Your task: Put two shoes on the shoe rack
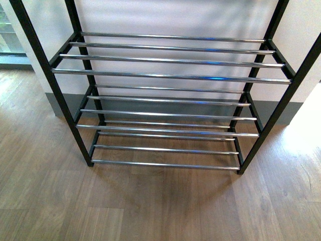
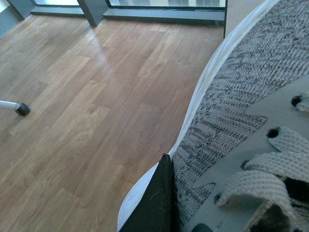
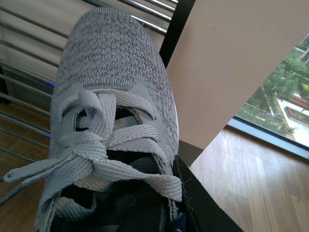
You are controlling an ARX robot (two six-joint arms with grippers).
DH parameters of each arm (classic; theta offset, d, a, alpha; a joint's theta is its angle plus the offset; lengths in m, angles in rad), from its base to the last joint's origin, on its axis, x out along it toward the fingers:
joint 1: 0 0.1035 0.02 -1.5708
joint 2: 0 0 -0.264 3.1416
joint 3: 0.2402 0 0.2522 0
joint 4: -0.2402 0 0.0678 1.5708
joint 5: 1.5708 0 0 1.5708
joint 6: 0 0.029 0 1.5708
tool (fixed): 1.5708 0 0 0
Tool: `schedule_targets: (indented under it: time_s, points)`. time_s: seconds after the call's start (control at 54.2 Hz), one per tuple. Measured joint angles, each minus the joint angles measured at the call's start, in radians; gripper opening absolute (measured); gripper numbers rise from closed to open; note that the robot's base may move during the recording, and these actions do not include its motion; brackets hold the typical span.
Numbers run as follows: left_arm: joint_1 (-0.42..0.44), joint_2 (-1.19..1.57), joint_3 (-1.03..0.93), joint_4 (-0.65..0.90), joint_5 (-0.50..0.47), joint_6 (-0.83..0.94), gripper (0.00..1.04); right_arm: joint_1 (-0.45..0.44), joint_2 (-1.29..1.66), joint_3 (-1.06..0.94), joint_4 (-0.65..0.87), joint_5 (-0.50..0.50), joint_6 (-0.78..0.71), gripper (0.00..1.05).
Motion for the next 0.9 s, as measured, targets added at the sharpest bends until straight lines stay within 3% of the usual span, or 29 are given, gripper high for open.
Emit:
schedule_targets:
  time_s: [0.905]
  points:
    - [0.0,0.0,-0.001,0.0,-0.001,0.0,0.02,-0.001,0.0,-0.004,0.0,0.011,0.0,0.01]
